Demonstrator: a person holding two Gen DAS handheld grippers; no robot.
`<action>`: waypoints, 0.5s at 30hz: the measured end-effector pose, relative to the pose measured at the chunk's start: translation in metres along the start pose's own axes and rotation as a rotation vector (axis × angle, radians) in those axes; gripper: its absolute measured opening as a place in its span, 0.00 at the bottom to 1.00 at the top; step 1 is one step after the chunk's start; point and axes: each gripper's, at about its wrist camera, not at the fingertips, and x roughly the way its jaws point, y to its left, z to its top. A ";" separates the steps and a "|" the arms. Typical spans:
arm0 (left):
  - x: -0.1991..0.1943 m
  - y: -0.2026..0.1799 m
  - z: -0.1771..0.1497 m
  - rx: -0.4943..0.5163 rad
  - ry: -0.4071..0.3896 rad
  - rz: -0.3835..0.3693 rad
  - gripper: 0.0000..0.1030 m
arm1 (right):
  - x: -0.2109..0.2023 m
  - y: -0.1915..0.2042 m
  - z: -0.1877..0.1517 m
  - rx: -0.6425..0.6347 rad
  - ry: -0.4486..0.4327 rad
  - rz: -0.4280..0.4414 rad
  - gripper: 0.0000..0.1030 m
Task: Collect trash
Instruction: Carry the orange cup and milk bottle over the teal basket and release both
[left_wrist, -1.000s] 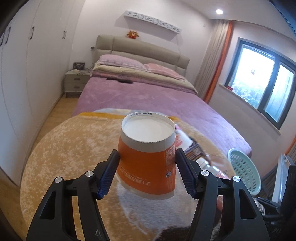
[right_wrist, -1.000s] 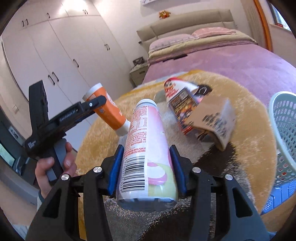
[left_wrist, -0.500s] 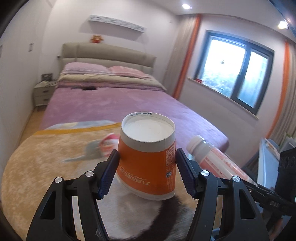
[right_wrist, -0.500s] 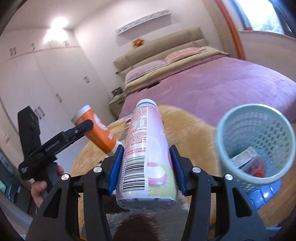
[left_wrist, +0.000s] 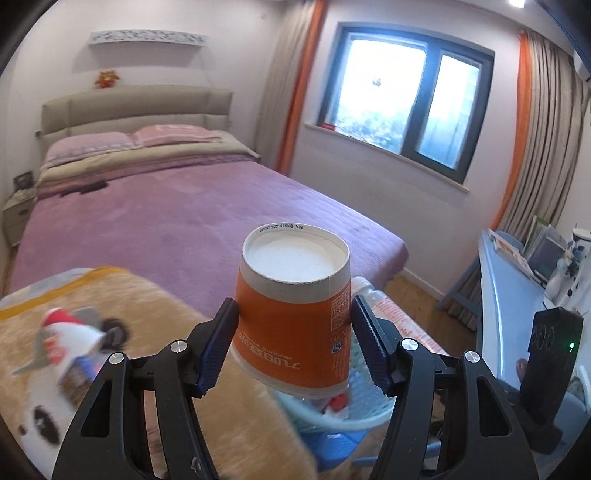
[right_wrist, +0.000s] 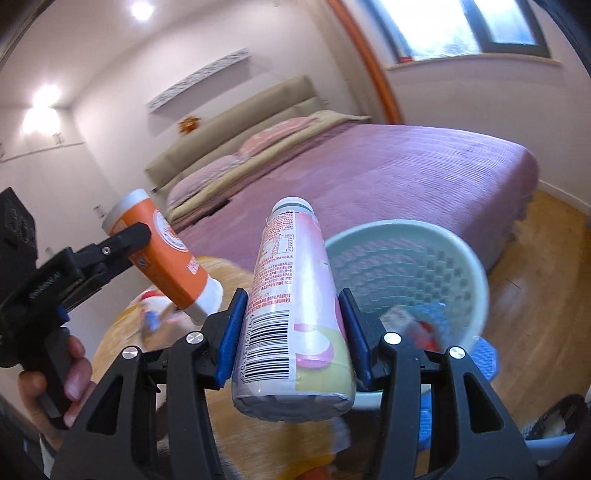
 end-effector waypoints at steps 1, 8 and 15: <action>0.010 -0.005 0.000 0.002 0.011 -0.007 0.59 | 0.004 -0.007 0.000 0.015 0.003 -0.013 0.46; 0.089 -0.030 -0.016 0.018 0.127 -0.016 0.59 | 0.038 -0.055 -0.007 0.105 0.060 -0.091 0.46; 0.120 -0.027 -0.043 0.035 0.200 0.015 0.59 | 0.062 -0.069 -0.013 0.127 0.108 -0.130 0.46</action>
